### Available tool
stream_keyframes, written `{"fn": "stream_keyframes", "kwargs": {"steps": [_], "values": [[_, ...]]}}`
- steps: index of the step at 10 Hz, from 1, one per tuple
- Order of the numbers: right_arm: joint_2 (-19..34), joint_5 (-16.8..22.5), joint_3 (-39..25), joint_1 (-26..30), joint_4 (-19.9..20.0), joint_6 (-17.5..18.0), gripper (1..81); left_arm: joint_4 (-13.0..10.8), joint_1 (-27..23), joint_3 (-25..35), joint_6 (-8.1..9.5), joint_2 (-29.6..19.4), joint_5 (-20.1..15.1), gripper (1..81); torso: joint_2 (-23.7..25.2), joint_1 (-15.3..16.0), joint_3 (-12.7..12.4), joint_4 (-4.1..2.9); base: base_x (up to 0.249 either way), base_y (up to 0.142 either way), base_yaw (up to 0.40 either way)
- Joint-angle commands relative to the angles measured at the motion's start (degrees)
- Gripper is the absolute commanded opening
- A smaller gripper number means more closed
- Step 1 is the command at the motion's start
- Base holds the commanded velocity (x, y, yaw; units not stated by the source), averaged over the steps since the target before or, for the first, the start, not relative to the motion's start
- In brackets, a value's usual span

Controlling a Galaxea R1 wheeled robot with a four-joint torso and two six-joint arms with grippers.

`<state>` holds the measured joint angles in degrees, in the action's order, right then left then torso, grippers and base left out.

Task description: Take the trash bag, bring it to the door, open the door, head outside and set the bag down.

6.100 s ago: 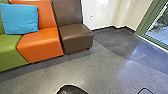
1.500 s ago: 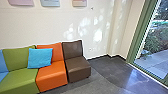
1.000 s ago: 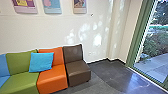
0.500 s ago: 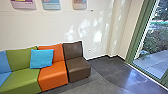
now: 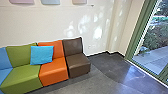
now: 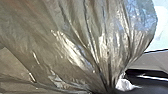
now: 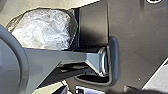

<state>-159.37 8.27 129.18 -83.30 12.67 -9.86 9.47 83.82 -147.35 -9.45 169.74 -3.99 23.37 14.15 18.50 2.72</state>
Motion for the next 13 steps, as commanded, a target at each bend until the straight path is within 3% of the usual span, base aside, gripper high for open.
{"fn": "stream_keyframes", "kwargs": {"steps": [1,2,3,9,11,12,13], "values": [[-1.1,4.0,1.7,0.8,-0.9,-0.4,81.1,-0.7,-1.1,-1.3,-0.57,1.1,-4.0,1.0,-5.7,-3.7,0.0,0.02,0.0,0.0,0.0],[-1.3,4.0,2.0,0.6,-1.5,-0.4,81.1,-0.7,-1.0,-1.9,-0.57,1.1,-4.0,1.0,-7.4,-4.8,0.0,0.02,0.0,0.0,0.0],[-1.7,4.0,2.5,0.5,-2.3,-0.4,81.1,-0.7,-0.8,-2.4,-0.57,1.0,-4.0,1.0,-9.7,-6.3,-3.7,0.02,0.0,0.0,0.0],[-2.1,4.0,4.1,0.0,-2.9,-0.3,81.1,-0.6,-0.5,-2.5,-0.57,0.5,-3.7,1.0,-21.2,-13.8,-11.1,0.02,0.0,0.0,0.0],[-2.3,4.0,4.7,0.0,-2.8,-0.3,81.1,-0.3,-0.4,-2.6,-0.57,0.2,-3.7,1.0,-23.4,-14.2,-14.3,0.02,0.0,0.0,0.0],[-2.3,4.0,4.8,0.0,-2.7,-0.3,81.1,-0.2,-0.4,-2.5,-0.57,0.1,-3.6,1.0,-21.0,-13.0,-11.4,0.02,0.0,0.0,0.0],[-2.3,4.0,5.0,0.0,-2.7,-0.3,81.1,-0.4,-0.5,-2.6,-0.48,0.1,-3.4,1.0,-21.4,-13.1,-12.1,0.02,0.0,0.0,0.0]]}}
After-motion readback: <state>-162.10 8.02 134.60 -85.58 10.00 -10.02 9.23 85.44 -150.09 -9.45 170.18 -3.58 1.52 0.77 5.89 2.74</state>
